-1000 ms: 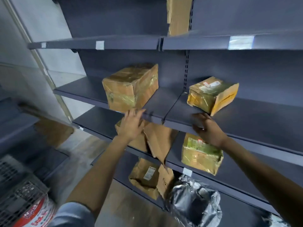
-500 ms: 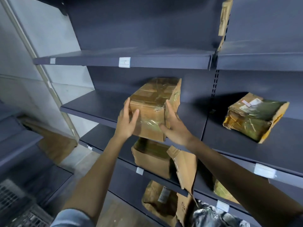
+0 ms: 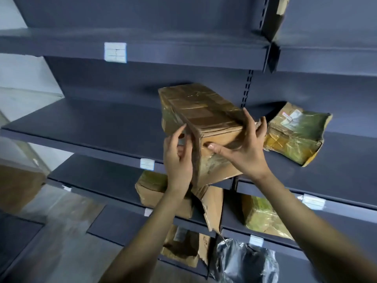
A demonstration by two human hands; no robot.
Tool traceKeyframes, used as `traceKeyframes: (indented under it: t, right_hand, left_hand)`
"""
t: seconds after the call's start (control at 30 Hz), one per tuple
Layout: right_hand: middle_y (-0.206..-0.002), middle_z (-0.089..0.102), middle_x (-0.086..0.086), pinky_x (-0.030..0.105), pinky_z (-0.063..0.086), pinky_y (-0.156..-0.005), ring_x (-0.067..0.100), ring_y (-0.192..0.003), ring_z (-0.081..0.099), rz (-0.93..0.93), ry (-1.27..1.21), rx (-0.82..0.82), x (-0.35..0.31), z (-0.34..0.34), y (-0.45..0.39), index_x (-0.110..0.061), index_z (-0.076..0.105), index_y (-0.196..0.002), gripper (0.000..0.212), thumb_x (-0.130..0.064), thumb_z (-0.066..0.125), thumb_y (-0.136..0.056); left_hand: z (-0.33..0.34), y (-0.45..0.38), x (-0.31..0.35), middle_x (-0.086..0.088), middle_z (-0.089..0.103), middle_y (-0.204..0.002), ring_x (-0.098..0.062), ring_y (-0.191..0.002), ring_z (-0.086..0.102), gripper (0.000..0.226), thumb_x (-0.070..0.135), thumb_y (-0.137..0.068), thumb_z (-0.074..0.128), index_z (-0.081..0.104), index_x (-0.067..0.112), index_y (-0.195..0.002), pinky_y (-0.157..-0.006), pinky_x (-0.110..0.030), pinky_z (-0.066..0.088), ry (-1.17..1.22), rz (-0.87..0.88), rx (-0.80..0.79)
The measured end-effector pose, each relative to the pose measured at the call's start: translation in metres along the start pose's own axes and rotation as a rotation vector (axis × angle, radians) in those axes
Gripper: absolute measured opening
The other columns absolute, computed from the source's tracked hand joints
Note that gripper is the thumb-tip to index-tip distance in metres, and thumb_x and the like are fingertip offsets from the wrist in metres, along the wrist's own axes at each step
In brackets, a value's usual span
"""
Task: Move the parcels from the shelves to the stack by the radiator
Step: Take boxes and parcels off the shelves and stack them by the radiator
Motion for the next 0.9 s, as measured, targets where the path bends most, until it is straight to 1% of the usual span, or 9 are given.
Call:
traceKeyframes:
  t: [0.13, 0.27, 0.33, 0.43, 0.53, 0.67, 0.73, 0.83, 0.9]
  right_hand:
    - [-0.139, 0.036, -0.001, 0.038, 0.021, -0.117, 0.028, -0.139, 0.013, -0.044, 0.089, 0.0, 0.015, -0.027, -0.004, -0.028, 0.042, -0.13, 0.107, -0.079, 0.068, -0.04]
    - [-0.111, 0.047, -0.009, 0.003, 0.03, -0.096, 0.016, -0.117, 0.038, -0.014, 0.025, -0.025, 0.016, -0.068, 0.005, -0.033, 0.054, -0.109, 0.072, -0.067, 0.076, -0.05]
    - [-0.098, 0.046, -0.007, 0.011, 0.037, -0.09, 0.017, -0.105, 0.047, 0.028, -0.07, -0.067, 0.014, -0.094, 0.012, -0.035, 0.06, -0.094, 0.045, -0.057, 0.075, -0.058]
    - [-0.083, 0.053, 0.0, 0.023, 0.045, -0.076, 0.012, -0.085, 0.054, 0.077, -0.265, -0.089, 0.014, -0.135, 0.032, -0.026, 0.066, -0.076, 0.01, -0.034, 0.073, -0.075]
    - [-0.079, 0.051, -0.004, 0.018, 0.046, -0.064, 0.003, -0.069, 0.056, 0.159, -0.35, -0.001, 0.028, -0.18, 0.064, -0.02, 0.061, -0.075, 0.014, -0.012, 0.073, -0.077]
    - [-0.082, 0.062, -0.009, 0.018, 0.051, -0.062, -0.001, -0.068, 0.063, 0.362, -0.532, -0.016, 0.054, -0.267, 0.134, -0.025, 0.054, -0.095, 0.041, -0.004, 0.068, -0.062]
    - [-0.082, 0.068, -0.011, 0.021, 0.051, -0.07, 0.002, -0.078, 0.063, 0.429, -0.505, -0.056, 0.068, -0.315, 0.177, -0.023, 0.059, -0.099, 0.039, -0.002, 0.065, -0.067]
    - [-0.086, 0.068, -0.006, 0.025, 0.053, -0.073, 0.011, -0.084, 0.061, 0.519, -0.486, 0.005, 0.086, -0.387, 0.249, -0.015, 0.06, -0.109, 0.035, 0.007, 0.052, -0.083]
    - [-0.086, 0.066, -0.002, 0.024, 0.055, -0.066, 0.014, -0.081, 0.06, 0.596, -0.472, 0.108, 0.093, -0.439, 0.3, -0.012, 0.059, -0.114, 0.038, 0.006, 0.055, -0.08]
  left_hand:
    - [0.025, 0.02, 0.005, -0.005, 0.042, -0.128, -0.022, -0.121, 0.049, 0.029, 0.037, -0.086, 0.052, 0.047, 0.045, -0.114, -0.099, -0.036, 0.048, 0.122, 0.057, 0.038]
    - [0.048, 0.043, 0.018, 0.016, 0.028, -0.144, -0.002, -0.137, 0.029, 0.045, 0.051, -0.087, 0.041, 0.025, 0.051, -0.129, -0.116, -0.037, 0.029, 0.149, 0.003, -0.093]
    - [0.062, 0.067, 0.034, 0.025, 0.019, -0.14, 0.008, -0.132, 0.02, 0.044, 0.051, -0.088, 0.032, 0.018, 0.05, -0.13, -0.119, -0.034, 0.021, 0.189, -0.118, -0.113]
    - [0.076, 0.121, 0.063, 0.02, 0.01, -0.15, -0.001, -0.141, 0.014, 0.058, 0.078, -0.077, 0.029, 0.01, 0.056, -0.127, -0.12, -0.04, 0.016, 0.26, -0.228, -0.112]
    - [0.091, 0.184, 0.091, 0.014, 0.003, -0.155, -0.007, -0.144, 0.01, 0.093, 0.089, -0.061, 0.034, 0.001, 0.046, -0.137, -0.119, -0.03, 0.012, 0.277, -0.271, -0.222]
    - [0.107, 0.289, 0.142, 0.017, -0.011, -0.152, 0.009, -0.137, 0.0, 0.071, 0.048, -0.09, 0.048, -0.011, 0.042, -0.13, -0.114, -0.014, 0.006, 0.296, -0.318, -0.418]
    - [0.111, 0.346, 0.158, 0.019, -0.018, -0.15, 0.01, -0.136, -0.005, 0.081, 0.061, -0.085, 0.045, -0.015, 0.037, -0.133, -0.112, -0.009, 0.002, 0.252, -0.298, -0.492]
    - [0.123, 0.431, 0.186, -0.008, -0.008, -0.158, -0.013, -0.146, 0.001, 0.105, 0.084, -0.072, 0.029, -0.009, 0.019, -0.145, -0.115, -0.018, 0.008, 0.159, -0.257, -0.713]
    - [0.14, 0.479, 0.208, -0.01, -0.015, -0.156, -0.014, -0.146, -0.008, 0.092, 0.066, -0.082, 0.036, -0.02, 0.022, -0.14, -0.119, -0.03, 0.002, 0.148, -0.263, -0.813]
Point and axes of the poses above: each hand's wrist, its own y-axis away from the middle knuckle, its own z-axis out of the palm, x = y × z, the point moved 2 cm from there along -y, towards the middle knuckle
